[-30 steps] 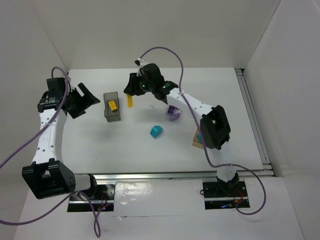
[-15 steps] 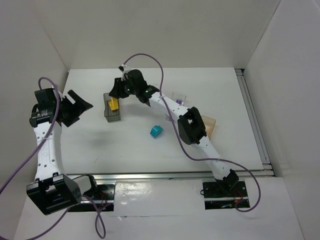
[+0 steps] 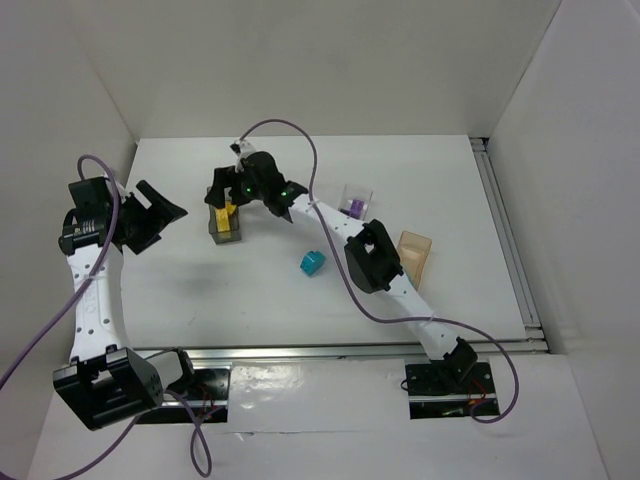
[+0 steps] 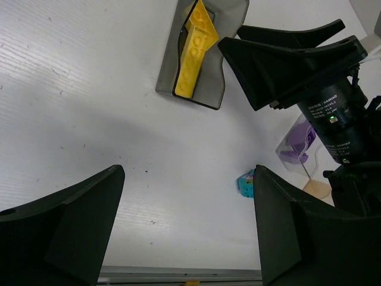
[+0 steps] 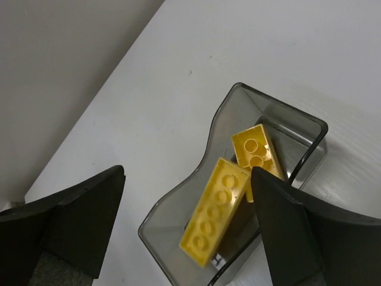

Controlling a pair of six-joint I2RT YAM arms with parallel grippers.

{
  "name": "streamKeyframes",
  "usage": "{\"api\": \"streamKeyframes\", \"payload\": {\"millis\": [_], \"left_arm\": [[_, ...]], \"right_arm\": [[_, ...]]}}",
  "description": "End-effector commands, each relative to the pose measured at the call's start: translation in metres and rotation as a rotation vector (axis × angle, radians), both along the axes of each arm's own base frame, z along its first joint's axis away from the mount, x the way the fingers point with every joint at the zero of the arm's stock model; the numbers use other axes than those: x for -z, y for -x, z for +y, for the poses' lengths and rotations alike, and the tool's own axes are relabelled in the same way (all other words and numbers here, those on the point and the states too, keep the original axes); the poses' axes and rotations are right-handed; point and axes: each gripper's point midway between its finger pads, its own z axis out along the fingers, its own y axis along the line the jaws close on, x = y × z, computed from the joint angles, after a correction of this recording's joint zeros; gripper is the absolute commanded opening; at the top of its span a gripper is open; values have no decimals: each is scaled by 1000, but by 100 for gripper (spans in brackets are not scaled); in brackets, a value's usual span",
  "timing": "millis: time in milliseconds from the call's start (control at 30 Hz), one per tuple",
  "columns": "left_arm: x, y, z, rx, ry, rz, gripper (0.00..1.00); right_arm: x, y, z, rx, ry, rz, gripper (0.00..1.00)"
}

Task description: Sort the legos into containers by color

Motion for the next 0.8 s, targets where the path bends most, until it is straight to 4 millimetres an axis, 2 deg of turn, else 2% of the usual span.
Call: {"api": "streamKeyframes", "payload": {"millis": [0,33,100,133,233,267,300,333,367,433,467,533,567,600,633,667,700,767], "left_arm": [[-12,1,1,16,-35,-56,92],[-8,2,1,16,-31,-48,92],[-11,2,-1,24,-27,-59,92],[-10,4,-2,33,-33,-52,92],[-10,4,-13,91,-43,-58,91],[-10,3,-18,110,-43,-59,91],[-6,5,-20,109,-61,-38,84],[-8,4,-33,159,-85,-38,82],[-5,3,-42,191,-80,-28,80],[-1,0,-64,302,-98,-24,80],[6,-2,-88,392,-117,0,81],[18,-4,-113,487,-141,47,83],[22,0,-139,581,-157,67,85],[32,2,-150,616,-171,96,85],[42,4,-171,685,-184,129,86],[44,1,-178,700,-201,125,88],[47,-1,-183,702,-208,129,88],[56,1,-196,736,-182,126,89]], "right_arm": [[-78,-5,7,19,-113,-134,96],[-103,-3,2,30,-134,-157,97],[-126,-5,-9,46,-135,-187,97],[-148,1,-20,65,-138,-195,97],[-165,7,-47,109,-103,-200,88],[-167,12,-68,170,-64,-183,85],[-163,15,-80,200,-26,-172,83],[-148,20,-94,234,36,-134,80],[-127,28,-123,307,124,-107,80],[-95,39,-163,376,211,-32,80],[-71,55,-202,440,266,31,82],[-50,73,-243,501,305,90,85],[-41,93,-272,530,321,117,87],[-36,98,-295,565,328,140,87],[-32,107,-311,587,351,154,87],[-34,122,-325,597,356,152,87],[-33,127,-335,608,367,162,88],[-19,144,-343,576,418,204,90]]}}
